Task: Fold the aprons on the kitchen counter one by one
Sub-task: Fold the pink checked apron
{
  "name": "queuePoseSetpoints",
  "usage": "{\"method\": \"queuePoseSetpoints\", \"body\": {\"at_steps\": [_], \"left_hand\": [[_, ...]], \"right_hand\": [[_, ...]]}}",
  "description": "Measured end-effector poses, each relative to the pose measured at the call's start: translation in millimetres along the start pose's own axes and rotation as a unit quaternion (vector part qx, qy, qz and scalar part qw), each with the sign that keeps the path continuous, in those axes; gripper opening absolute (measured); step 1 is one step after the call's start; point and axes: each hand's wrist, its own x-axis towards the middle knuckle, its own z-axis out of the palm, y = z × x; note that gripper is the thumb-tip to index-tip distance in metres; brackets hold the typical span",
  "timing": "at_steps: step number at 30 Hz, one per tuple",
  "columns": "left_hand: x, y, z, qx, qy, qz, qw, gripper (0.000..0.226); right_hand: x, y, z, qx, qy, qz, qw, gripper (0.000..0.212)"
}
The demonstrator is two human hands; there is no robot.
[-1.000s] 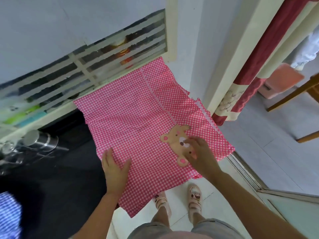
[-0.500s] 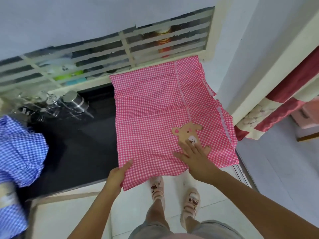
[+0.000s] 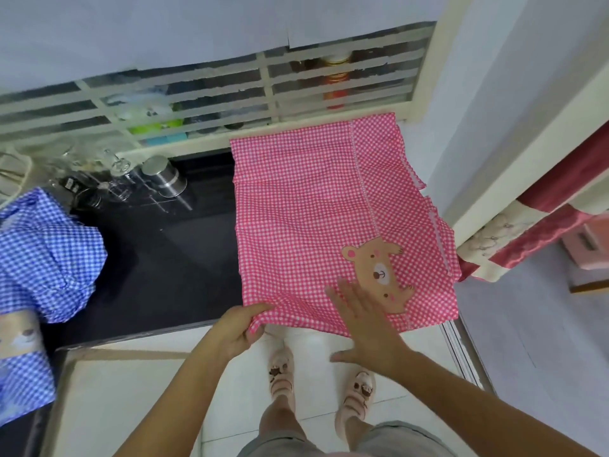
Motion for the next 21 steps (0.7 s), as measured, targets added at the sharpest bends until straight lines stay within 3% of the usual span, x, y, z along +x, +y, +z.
{"method": "queuePoseSetpoints", "body": {"at_steps": [2, 4, 7, 8, 10, 13, 16, 21], "left_hand": [[-8, 12, 11, -0.042, -0.055, -0.018, 0.997, 0.007], [-15, 27, 19, -0.017, -0.108, -0.030, 0.994, 0.016], [-12, 51, 19, 0.124, -0.131, -0.035, 0.983, 0.030], [-9, 60, 17, 0.164, -0.123, -0.033, 0.978, 0.029], [2, 78, 11, 0.191, -0.110, -0.027, 0.975, 0.028], [32, 112, 5, 0.128, -0.072, 0.001, 0.989, 0.031], [65, 151, 11, 0.119, -0.056, 0.055, 0.990, 0.037], [110, 197, 33, 0.140, -0.031, 0.104, 0.984, 0.043]], "right_hand": [[19, -39, -2, 0.083, 0.039, 0.033, 0.995, 0.113], [42, -67, -2, 0.155, 0.115, 0.095, 0.977, 0.092], [69, -81, -10, 0.254, 0.189, 0.141, 0.938, 0.043], [75, -81, -13, 0.279, 0.181, 0.147, 0.932, 0.038], [81, -77, -18, 0.320, 0.146, 0.159, 0.923, 0.043], [79, -72, -23, 0.359, 0.087, 0.103, 0.924, 0.043], [73, -70, -28, 0.369, 0.045, 0.102, 0.923, 0.040], [64, -71, -45, 0.428, 0.036, 0.187, 0.884, 0.048]]}}
